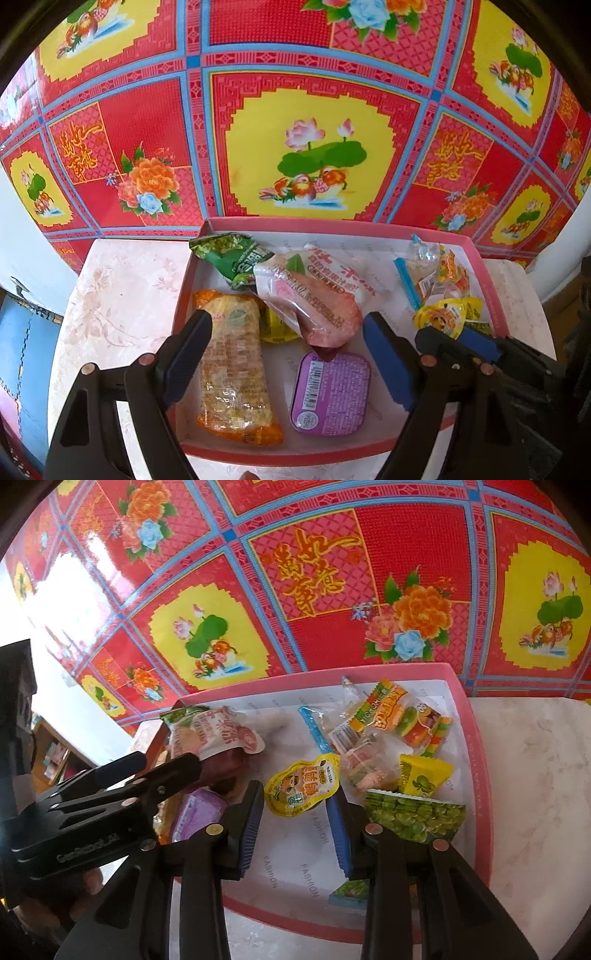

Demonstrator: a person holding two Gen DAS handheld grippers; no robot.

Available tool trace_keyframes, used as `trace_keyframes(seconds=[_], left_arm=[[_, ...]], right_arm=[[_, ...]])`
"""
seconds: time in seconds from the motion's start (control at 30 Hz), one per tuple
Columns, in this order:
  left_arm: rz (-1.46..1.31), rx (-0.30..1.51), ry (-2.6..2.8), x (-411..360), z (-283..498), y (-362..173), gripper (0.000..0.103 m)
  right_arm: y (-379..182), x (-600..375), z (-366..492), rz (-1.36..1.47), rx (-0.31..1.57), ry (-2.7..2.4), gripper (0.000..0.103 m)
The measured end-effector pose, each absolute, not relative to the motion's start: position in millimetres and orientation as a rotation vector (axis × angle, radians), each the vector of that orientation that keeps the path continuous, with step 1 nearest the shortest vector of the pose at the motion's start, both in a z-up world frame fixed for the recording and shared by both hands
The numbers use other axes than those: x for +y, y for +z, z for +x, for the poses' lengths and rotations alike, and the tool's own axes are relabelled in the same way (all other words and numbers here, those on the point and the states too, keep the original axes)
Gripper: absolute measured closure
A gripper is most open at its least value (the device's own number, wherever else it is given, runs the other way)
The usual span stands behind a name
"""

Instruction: Organize snacks

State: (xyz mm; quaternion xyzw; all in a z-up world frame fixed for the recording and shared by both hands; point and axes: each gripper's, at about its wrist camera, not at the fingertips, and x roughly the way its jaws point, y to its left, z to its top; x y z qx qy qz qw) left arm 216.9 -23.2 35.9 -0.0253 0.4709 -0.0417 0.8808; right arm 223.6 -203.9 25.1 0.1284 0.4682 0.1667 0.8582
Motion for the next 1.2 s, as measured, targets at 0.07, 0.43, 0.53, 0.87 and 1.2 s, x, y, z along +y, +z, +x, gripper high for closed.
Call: trace_keyframes(seconds=[0.07,0.43,0.53,0.87,1.2], left_arm=[[-0.052,0.979,-0.083,-25.0,217.8,37.9,0.016],[-0.062,0.963,-0.077,-15.6,206.7,58.8,0.016],[-0.062,0.954,-0.078,-18.0,200.1,65.6,0.016],[-0.062,0.936,-0.077,-18.7,172.5,87.2,0.016],[-0.055,0.938,-0.084,-19.0,136.1,96.0,0.016]], right_arm=[[26.1,-203.2,222.9,0.272,0.979,0.348,0.063],[41.4,-211.8,208.9,0.297,0.940,0.332,0.038],[47.7,-213.5,202.0,0.299,0.926,0.324,0.036],[74.3,-219.4,167.9,0.265,0.875,0.290,0.032],[81.5,-225.2,129.1,0.227,0.884,0.245,0.032]])
